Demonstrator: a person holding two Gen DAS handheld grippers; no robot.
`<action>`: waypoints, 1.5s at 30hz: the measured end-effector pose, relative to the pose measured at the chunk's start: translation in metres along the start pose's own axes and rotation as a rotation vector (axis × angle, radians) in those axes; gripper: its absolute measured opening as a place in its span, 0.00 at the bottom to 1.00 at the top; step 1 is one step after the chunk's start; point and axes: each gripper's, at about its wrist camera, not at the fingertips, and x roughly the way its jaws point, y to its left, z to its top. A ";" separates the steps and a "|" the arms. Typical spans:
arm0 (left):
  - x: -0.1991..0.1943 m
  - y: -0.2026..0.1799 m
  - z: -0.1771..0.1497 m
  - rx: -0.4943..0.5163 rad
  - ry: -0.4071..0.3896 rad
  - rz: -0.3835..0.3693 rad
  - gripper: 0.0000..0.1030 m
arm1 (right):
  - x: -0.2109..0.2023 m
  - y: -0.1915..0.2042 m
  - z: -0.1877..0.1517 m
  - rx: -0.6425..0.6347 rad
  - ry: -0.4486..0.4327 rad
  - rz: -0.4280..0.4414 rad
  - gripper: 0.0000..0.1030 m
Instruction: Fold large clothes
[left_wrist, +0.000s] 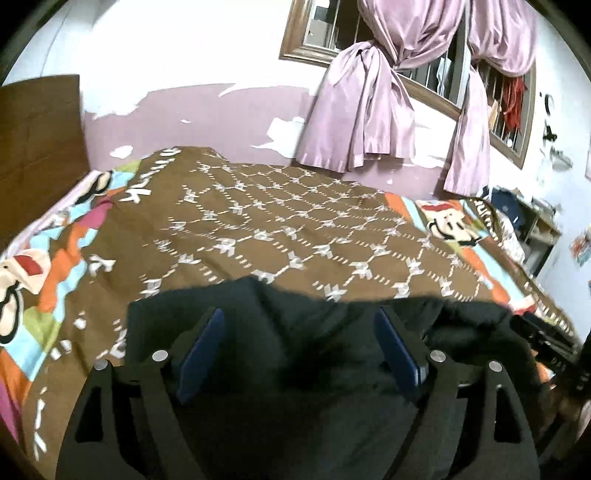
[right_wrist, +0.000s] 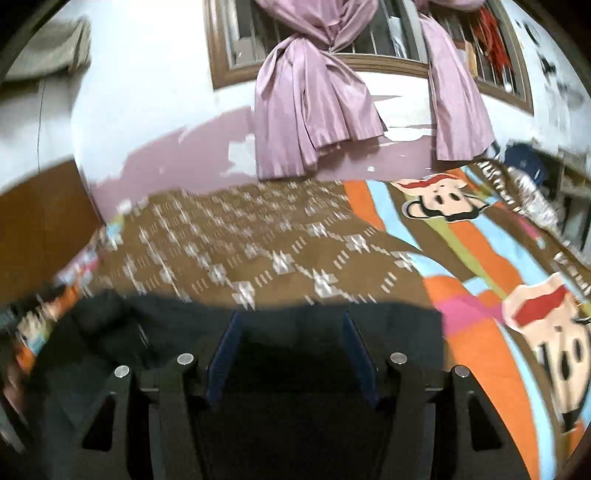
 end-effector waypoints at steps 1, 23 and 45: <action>0.005 -0.004 0.006 -0.007 0.014 -0.016 0.77 | 0.003 0.001 0.008 0.024 -0.006 0.028 0.53; 0.077 -0.018 -0.045 0.202 0.426 -0.028 0.77 | 0.100 0.006 -0.049 0.025 0.540 0.249 0.01; 0.083 -0.020 -0.069 0.229 0.396 -0.005 0.78 | 0.103 0.028 -0.061 0.055 0.576 0.318 0.00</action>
